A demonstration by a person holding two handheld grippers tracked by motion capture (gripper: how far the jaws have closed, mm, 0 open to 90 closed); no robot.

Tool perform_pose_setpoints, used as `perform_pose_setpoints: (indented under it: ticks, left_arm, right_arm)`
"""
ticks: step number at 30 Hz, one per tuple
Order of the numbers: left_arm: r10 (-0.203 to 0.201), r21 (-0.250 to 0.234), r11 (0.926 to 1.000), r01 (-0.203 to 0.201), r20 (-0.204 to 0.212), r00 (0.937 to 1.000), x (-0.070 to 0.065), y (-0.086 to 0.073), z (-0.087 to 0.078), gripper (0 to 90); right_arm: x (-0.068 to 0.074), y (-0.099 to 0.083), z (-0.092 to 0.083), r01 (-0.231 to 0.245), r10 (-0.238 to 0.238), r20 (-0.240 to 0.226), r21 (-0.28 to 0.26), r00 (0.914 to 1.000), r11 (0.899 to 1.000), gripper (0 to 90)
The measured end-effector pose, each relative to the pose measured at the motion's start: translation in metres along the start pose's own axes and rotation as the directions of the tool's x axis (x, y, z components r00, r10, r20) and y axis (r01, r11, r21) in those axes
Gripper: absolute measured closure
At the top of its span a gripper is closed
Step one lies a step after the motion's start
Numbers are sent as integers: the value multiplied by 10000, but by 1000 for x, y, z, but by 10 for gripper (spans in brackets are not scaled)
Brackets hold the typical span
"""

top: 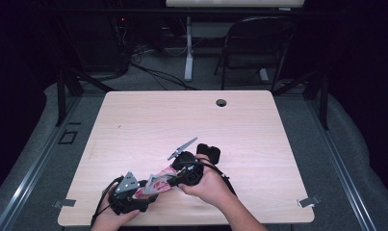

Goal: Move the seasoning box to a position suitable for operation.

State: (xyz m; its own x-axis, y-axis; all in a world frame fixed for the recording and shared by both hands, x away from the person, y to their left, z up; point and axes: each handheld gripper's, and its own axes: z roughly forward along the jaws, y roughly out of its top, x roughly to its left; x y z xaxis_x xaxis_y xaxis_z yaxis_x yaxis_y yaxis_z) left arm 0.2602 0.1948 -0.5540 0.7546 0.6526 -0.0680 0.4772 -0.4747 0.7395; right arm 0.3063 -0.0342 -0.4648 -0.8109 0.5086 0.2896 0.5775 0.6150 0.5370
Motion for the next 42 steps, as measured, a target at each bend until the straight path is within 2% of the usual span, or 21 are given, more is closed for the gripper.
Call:
perform_pose_setpoints:
  ticks: [7, 10, 13, 16, 22, 25, 26, 32, 42]
  left_arm:
    - [-72, -61, 10000, 73, 34, 10000, 8, -3, 4, 334]
    - [-91, -111, 9999, 91, 19, 10000, 10, -4, 6, 330]
    - [-57, 101, 9999, 57, 12, 10000, 12, -7, 11, 328]
    - [-70, 163, 9998, 70, 28, 10000, 13, -8, 13, 327]
    - [-129, 233, 9996, 130, -35, 9999, 15, -8, 20, 328]
    - [-84, 275, 9996, 86, -92, 9999, 15, -9, 22, 351]
    - [-28, 291, 9996, 31, -116, 9999, 16, -10, 23, 374]
    - [-51, 429, 9991, 56, -122, 9999, 17, -12, 27, 412]
    - [36, 252, 9997, -33, -84, 10000, 17, -12, 31, 456]
  right_arm:
    - [-1, 3, -2, 110, -110, 20, -17, 9999, 9999, 900]
    - [-1, 5, -3, 71, -70, 61, -189, 10000, 9998, 900]
    - [-1, 8, -4, 258, -257, 124, -95, 9996, 9996, 900]
    - [-1, 9, -4, 211, -209, 133, -224, 9997, 9995, 900]
    - [0, 13, -7, 404, -400, 224, -171, 9989, 9990, 900]
    - [1, 14, -9, 368, -361, 216, -326, 9991, 9988, 900]
    - [0, 16, -10, 521, -514, 273, -275, 9983, 9983, 900]
    - [1, 18, -11, 524, -516, 282, -275, 9983, 9982, 900]
    - [1, 19, -11, 463, -453, 259, -373, 9986, 9982, 900]
